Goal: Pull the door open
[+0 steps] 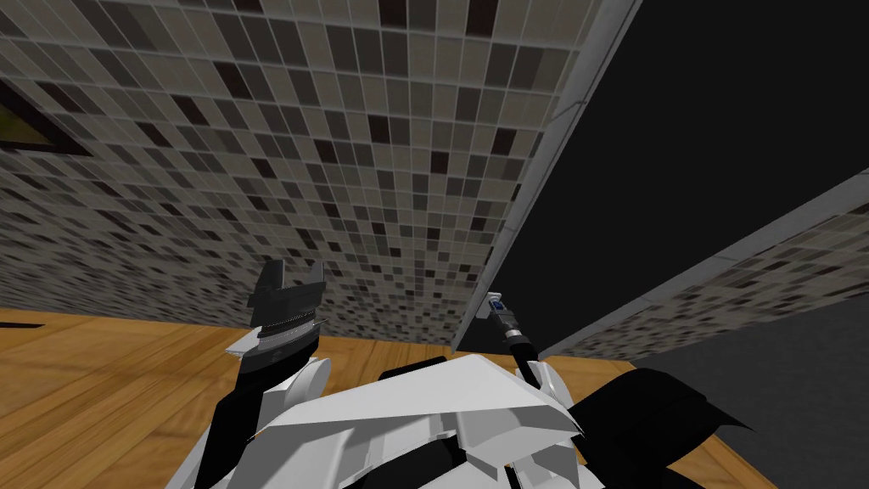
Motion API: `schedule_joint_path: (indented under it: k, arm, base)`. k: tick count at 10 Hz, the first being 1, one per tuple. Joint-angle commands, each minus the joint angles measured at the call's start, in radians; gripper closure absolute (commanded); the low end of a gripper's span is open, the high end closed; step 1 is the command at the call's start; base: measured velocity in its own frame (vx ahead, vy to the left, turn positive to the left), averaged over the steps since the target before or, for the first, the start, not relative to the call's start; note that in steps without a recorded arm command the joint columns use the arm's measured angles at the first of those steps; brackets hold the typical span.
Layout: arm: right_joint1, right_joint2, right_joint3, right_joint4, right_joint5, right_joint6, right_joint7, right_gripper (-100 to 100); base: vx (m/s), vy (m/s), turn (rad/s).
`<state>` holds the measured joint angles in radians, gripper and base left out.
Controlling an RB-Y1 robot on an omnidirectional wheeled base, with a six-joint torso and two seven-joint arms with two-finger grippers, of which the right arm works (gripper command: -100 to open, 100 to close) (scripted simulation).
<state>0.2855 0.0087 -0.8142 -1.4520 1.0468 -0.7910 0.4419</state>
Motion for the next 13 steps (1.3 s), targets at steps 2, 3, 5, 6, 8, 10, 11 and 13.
schedule_joint_path:
  k: [2, 3, 5, 6, 8, 10, 11, 13]
  arm:
    - [0.000, 0.000, 0.000, -0.001, 0.000, -0.001, 0.000, 100]
    - [0.000, 0.000, 0.000, -0.001, 0.000, -0.001, 0.000, 100]
    - [-0.003, -0.008, 0.018, 0.003, -0.033, 0.004, -0.021, 100]
    - [-0.004, -0.012, 0.026, 0.004, -0.049, 0.006, -0.030, 100]
    - [-0.009, -0.023, 0.046, 0.006, -0.091, 0.012, -0.056, 100]
    - [-0.013, -0.034, 0.070, 0.009, -0.140, 0.018, -0.087, 100]
    - [-0.016, -0.041, 0.084, 0.011, -0.168, 0.022, -0.105, 100]
    - [-0.022, -0.055, 0.114, 0.014, -0.226, 0.030, -0.143, 100]
  base:
    - [-0.018, 0.001, 0.007]
    - [0.000, 0.000, 0.000]
    - [-0.013, -0.005, 0.007]
    - [-0.054, -0.015, 0.026]
    - [-0.053, -0.014, 0.031]
    - [-0.051, -0.017, 0.020]
    - [-0.065, -0.026, 0.032]
    - [-0.068, -0.014, 0.034]
